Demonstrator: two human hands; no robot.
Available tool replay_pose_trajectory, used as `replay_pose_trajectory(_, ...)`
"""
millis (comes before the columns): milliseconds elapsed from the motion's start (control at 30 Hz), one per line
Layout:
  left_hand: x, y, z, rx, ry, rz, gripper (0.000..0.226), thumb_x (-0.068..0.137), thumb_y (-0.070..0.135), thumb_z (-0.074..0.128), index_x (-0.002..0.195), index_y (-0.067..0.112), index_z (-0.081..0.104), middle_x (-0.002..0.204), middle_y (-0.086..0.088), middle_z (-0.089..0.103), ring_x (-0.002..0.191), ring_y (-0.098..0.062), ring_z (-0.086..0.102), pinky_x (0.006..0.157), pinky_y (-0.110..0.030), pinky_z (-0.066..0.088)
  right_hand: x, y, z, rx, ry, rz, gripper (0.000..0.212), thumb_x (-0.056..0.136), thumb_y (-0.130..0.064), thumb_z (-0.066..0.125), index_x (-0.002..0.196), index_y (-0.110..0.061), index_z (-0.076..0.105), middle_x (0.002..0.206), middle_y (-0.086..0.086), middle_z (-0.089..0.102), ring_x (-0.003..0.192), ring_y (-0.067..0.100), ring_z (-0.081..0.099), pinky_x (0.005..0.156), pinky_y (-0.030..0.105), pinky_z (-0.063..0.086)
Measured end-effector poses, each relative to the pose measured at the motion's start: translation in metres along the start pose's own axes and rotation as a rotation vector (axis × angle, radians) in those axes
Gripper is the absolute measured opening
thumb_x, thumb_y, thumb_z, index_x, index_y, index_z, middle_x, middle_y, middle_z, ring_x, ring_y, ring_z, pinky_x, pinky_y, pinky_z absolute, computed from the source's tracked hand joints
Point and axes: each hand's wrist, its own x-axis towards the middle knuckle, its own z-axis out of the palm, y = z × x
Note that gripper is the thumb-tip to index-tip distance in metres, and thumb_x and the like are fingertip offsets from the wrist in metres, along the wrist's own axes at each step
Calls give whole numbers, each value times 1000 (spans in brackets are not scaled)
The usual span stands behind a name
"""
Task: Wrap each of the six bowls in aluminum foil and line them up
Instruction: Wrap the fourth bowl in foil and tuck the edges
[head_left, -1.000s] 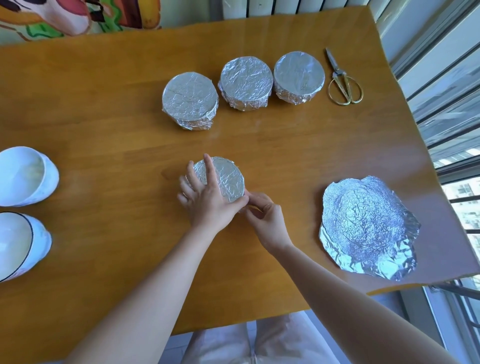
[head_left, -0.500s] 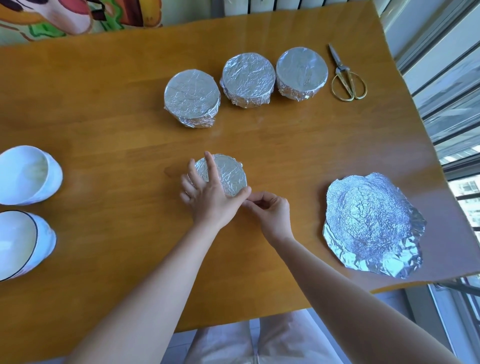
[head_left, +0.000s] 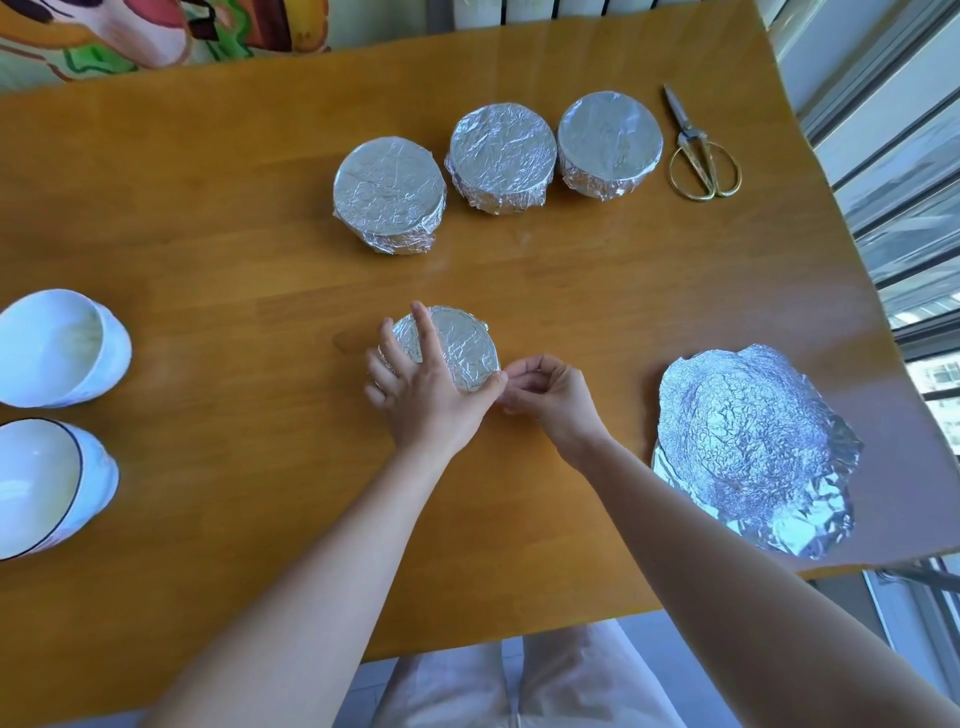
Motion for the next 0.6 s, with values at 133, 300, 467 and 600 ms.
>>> replay_pose_trajectory(133, 0, 0, 1, -3, 15, -3, 117, 72, 74, 64, 158, 32, -4, 162, -10, -3, 144, -39, 6, 112, -52, 16, 2, -1, 0, 18, 2, 34, 11, 81, 3, 75, 90, 7, 70, 71, 5, 73, 67, 10, 68, 66, 21, 55)
replay_pose_trajectory(300, 1, 4, -1, -90, -13, -95, 118, 72, 78, 61, 158, 29, -4, 162, -11, -3, 144, -37, 5, 113, -53, 15, -6, 4, 20, -9, 198, -65, 5, 85, -3, 74, 87, 1, 75, 72, 6, 71, 61, 8, 62, 65, 21, 52)
replay_pose_trajectory(467, 4, -2, -19, -279, -78, -288, 81, 94, 66, 38, 158, 32, 3, 161, -7, 4, 144, -29, 10, 114, -48, 17, 15, -9, 22, -120, 98, -80, 21, 88, 1, 61, 97, -8, 78, 92, 2, 76, 80, 10, 69, 79, 29, 53)
replay_pose_trajectory(600, -2, -18, -27, -313, 29, -336, 65, 98, 57, 37, 155, 29, 20, 150, -7, 26, 135, -27, 24, 110, -44, 19, 23, -19, 24, -126, 7, -42, 32, 90, 8, 53, 112, -5, 72, 103, 7, 74, 93, 13, 67, 98, 35, 52)
